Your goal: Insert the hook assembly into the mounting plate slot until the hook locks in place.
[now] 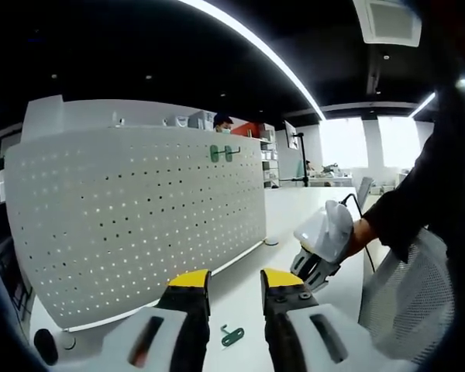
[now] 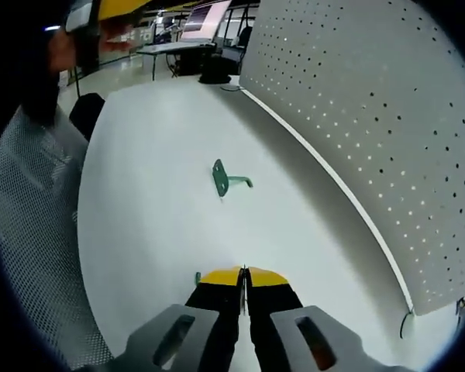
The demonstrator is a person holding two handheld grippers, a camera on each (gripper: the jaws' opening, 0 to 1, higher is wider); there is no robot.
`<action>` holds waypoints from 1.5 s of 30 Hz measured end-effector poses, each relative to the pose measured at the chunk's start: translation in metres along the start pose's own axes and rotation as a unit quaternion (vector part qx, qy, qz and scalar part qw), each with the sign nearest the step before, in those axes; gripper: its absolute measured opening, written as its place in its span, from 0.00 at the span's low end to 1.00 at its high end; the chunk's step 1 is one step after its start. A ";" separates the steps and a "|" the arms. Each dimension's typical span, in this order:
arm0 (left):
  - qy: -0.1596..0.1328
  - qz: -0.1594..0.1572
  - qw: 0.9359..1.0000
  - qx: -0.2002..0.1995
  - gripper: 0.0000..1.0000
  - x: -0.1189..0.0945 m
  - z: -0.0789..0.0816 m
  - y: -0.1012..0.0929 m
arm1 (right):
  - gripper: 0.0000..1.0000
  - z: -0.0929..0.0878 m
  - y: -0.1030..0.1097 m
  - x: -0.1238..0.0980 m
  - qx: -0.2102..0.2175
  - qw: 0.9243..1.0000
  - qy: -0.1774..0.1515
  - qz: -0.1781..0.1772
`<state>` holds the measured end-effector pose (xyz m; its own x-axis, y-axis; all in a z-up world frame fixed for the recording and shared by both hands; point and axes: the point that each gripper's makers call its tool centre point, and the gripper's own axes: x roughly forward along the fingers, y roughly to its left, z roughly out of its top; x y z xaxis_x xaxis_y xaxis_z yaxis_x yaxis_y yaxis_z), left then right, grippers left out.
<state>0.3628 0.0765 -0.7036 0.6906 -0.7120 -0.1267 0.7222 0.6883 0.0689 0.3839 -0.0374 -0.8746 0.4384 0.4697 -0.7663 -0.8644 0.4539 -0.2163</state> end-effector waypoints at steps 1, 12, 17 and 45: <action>0.000 -0.001 1.000 0.000 0.26 0.000 0.000 0.000 | 0.00 0.001 0.000 -0.001 0.002 1.000 -0.003 -0.001; -0.003 -0.002 1.000 -0.001 0.26 0.000 0.001 -0.002 | 0.00 0.021 -0.011 -0.014 0.053 0.997 -0.045 -0.020; -0.003 -0.003 1.000 0.000 0.26 0.000 0.002 -0.003 | 0.00 0.038 -0.018 -0.025 0.079 0.993 -0.081 -0.030; -0.011 -0.040 0.999 -0.004 0.22 0.001 0.005 -0.018 | 0.00 0.131 0.022 -0.113 0.069 0.949 -0.289 0.104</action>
<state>0.3504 0.0629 -0.7003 0.6311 -0.7680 -0.1088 0.7751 0.6297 0.0511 0.3475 0.0190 -0.7133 0.3577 0.8788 -0.3157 -0.9241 0.3819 0.0161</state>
